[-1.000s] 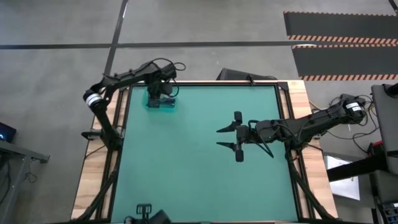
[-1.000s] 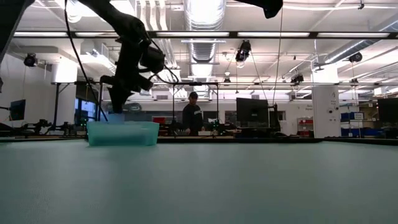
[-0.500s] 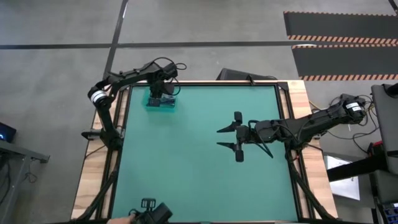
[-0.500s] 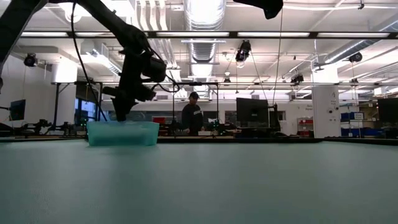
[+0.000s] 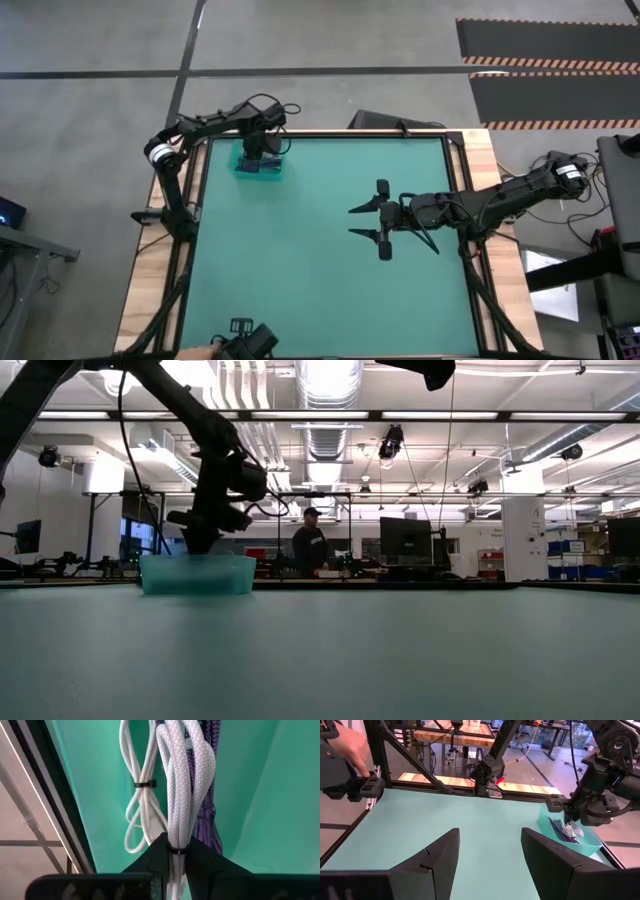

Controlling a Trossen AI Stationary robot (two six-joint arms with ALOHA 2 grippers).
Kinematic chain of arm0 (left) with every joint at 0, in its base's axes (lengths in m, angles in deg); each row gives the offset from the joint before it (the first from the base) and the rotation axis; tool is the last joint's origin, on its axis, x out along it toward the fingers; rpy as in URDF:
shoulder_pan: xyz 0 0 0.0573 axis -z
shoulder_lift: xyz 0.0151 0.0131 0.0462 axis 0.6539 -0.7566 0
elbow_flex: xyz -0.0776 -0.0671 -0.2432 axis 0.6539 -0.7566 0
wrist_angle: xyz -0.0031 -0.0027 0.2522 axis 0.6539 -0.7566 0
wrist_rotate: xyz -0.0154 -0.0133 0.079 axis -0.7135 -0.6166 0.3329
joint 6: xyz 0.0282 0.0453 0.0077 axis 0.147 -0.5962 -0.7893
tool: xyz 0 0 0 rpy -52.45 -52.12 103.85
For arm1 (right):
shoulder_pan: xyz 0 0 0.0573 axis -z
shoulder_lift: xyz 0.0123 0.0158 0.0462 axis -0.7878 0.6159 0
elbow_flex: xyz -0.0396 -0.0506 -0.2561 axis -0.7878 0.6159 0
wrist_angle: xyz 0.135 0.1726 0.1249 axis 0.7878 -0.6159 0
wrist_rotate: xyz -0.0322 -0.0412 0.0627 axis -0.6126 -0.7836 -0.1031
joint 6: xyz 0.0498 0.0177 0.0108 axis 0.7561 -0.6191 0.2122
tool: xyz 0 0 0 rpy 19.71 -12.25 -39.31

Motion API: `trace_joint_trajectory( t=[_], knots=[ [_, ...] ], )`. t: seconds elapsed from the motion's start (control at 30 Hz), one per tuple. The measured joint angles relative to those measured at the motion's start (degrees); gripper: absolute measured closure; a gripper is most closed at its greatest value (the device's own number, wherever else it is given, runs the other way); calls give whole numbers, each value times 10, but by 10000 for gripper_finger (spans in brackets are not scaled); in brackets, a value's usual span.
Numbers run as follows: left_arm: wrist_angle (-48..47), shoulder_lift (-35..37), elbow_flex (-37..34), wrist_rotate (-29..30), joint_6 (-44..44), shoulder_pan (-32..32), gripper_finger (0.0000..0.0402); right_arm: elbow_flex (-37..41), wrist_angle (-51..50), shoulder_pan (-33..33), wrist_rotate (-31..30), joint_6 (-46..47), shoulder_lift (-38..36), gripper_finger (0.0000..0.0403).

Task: Pick and place USB-C Cables
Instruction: Put the white USB cable into the blue bin, then return to Home Position

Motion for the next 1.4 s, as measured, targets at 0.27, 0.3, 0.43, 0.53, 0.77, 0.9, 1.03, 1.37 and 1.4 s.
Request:
trace_joint_trajectory(
  t=[0.27,0.3,0.43,0.53,0.77,0.9,1.03,1.37,1.4],
  knots=[
    [23,0,-29,0,-9,0,373,0,0,0,0,-1,0,197],
    [23,0,-31,0,-9,0,373,0,0,0,0,-1,0,197],
    [27,0,-34,1,-7,0,373,0,0,0,0,-2,0,197],
    [27,0,-34,1,-7,0,373,0,0,0,0,-1,0,197],
    [28,0,-34,3,-2,0,349,0,0,0,0,0,0,197],
    [27,0,-34,5,-2,0,324,0,-1,0,0,-3,0,197],
    [27,0,-32,7,13,1,306,0,-6,0,0,-8,0,197],
    [21,27,-32,20,29,8,301,0,-15,0,-2,-21,0,197],
    [21,31,-32,20,31,11,301,0,-16,0,-2,-22,0,197]
  ],
)
